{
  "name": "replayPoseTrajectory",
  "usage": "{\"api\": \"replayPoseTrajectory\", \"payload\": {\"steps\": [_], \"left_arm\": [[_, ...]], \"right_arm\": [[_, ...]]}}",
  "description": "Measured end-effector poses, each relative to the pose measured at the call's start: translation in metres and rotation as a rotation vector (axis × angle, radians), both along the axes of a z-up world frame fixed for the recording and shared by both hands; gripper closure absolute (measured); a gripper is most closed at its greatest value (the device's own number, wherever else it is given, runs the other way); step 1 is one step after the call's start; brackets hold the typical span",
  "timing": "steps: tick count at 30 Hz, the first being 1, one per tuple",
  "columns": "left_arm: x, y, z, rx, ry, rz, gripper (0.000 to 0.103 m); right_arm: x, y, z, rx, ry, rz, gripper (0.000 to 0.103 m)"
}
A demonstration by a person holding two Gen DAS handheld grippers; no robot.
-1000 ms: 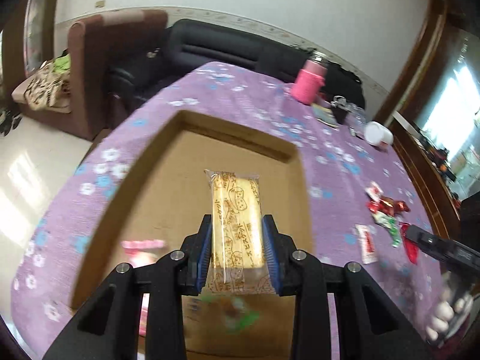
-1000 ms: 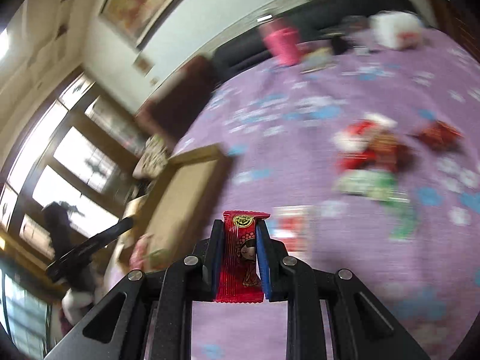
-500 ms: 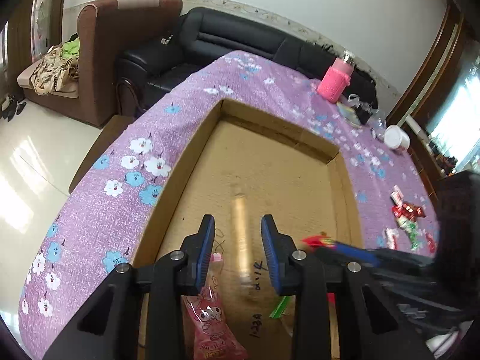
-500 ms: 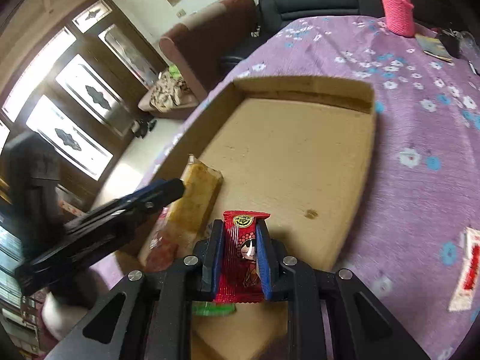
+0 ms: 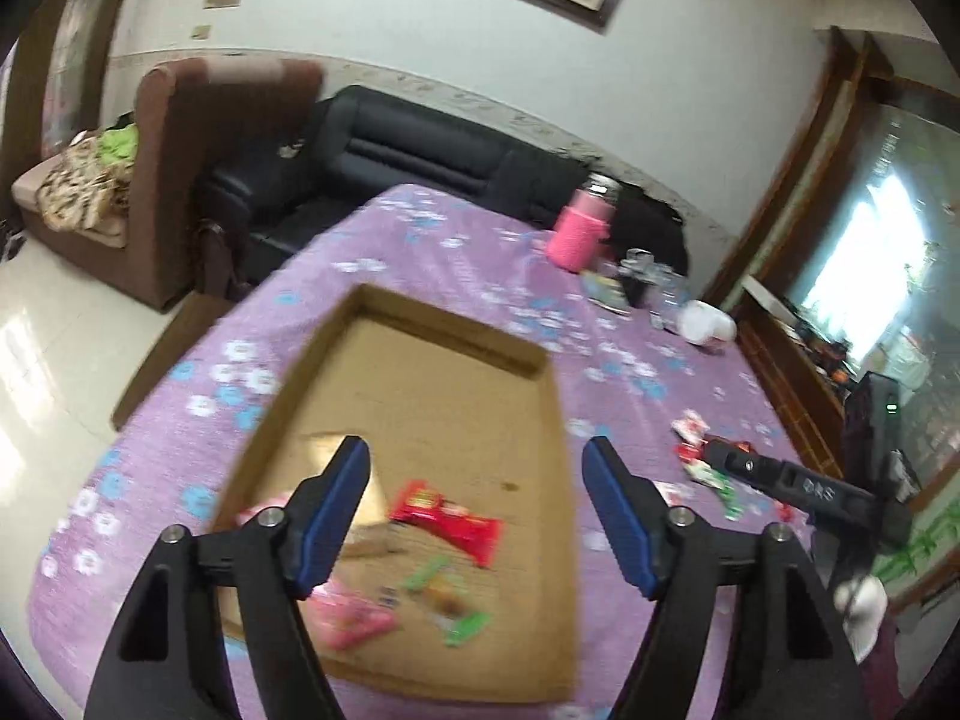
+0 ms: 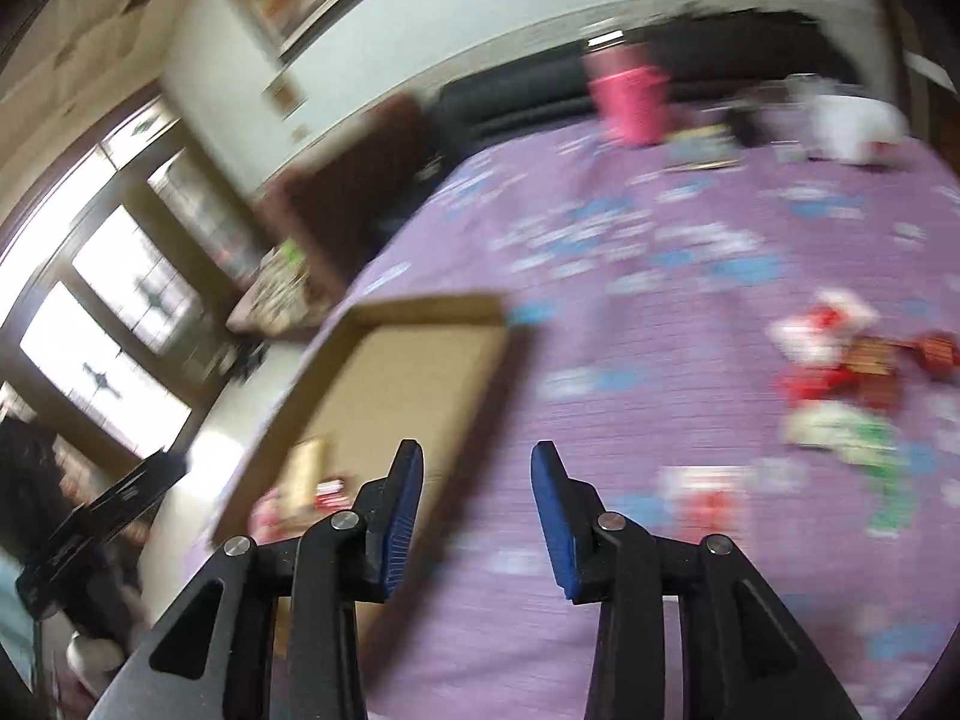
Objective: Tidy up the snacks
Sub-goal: 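Place the biscuit pack and red packet into the cardboard box, opening both grippers, then grasp the white-red sachet with the left gripper while the right grasps a red candy bar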
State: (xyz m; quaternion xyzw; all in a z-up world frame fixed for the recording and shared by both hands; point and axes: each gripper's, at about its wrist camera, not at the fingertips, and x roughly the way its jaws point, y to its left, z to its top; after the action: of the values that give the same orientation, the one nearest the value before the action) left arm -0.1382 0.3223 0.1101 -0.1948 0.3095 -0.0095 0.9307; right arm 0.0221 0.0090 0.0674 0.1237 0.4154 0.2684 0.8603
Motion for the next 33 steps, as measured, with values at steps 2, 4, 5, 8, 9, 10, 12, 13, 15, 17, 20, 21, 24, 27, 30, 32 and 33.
{"api": "replayPoseTrajectory", "payload": {"steps": [2,4,5,8,9,10,12,13,15,17,20,21,24,27,30,32,33], "left_arm": [[0.002,-0.026,0.005,0.008,-0.006,-0.065,0.028],[0.004,-0.050,0.008,0.013,-0.010,-0.121,0.027],[0.005,-0.060,0.009,0.016,-0.012,-0.144,0.027],[0.006,-0.093,0.011,0.033,-0.021,-0.210,0.025],[0.006,-0.102,0.010,0.041,-0.023,-0.222,0.024],[0.007,-0.111,0.010,0.052,-0.025,-0.230,0.024],[0.008,-0.125,0.007,0.082,-0.026,-0.214,0.024],[0.009,-0.130,0.006,0.088,-0.030,-0.204,0.024],[0.010,-0.134,0.002,0.084,-0.035,-0.180,0.023],[0.015,-0.136,-0.003,0.076,-0.022,-0.157,0.022],[0.023,-0.135,-0.014,0.036,0.054,-0.170,0.022],[0.024,-0.135,-0.016,0.024,0.072,-0.176,0.022],[0.031,-0.138,-0.024,0.001,0.121,-0.190,0.022],[0.036,-0.148,-0.028,0.026,0.130,-0.202,0.022],[0.047,-0.161,-0.035,0.050,0.146,-0.224,0.022],[0.059,-0.171,-0.044,0.068,0.171,-0.240,0.022],[0.066,-0.177,-0.050,0.068,0.186,-0.255,0.022]], "right_arm": [[0.000,-0.048,-0.001,-0.015,-0.008,-0.108,0.062],[-0.003,-0.098,-0.003,-0.016,-0.005,-0.201,0.062],[-0.007,-0.128,-0.005,-0.020,-0.002,-0.260,0.063],[-0.009,-0.196,-0.005,-0.056,-0.006,-0.407,0.063],[-0.009,-0.213,-0.005,-0.078,-0.010,-0.446,0.063],[-0.009,-0.231,-0.007,-0.106,-0.012,-0.491,0.063],[-0.003,-0.254,-0.011,-0.120,-0.001,-0.521,0.063],[0.000,-0.263,-0.013,-0.120,0.006,-0.529,0.063],[0.007,-0.270,-0.017,-0.131,0.018,-0.521,0.063],[0.017,-0.268,-0.025,-0.150,0.032,-0.506,0.063],[0.036,-0.261,-0.041,-0.181,0.054,-0.486,0.063],[0.038,-0.259,-0.046,-0.199,0.054,-0.487,0.063],[0.051,-0.251,-0.062,-0.257,0.058,-0.485,0.063],[0.058,-0.248,-0.073,-0.285,0.073,-0.489,0.063],[0.057,-0.245,-0.075,-0.310,0.060,-0.492,0.064],[0.056,-0.245,-0.075,-0.313,0.072,-0.499,0.082],[0.054,-0.245,-0.074,-0.293,0.080,-0.498,0.082]]}}
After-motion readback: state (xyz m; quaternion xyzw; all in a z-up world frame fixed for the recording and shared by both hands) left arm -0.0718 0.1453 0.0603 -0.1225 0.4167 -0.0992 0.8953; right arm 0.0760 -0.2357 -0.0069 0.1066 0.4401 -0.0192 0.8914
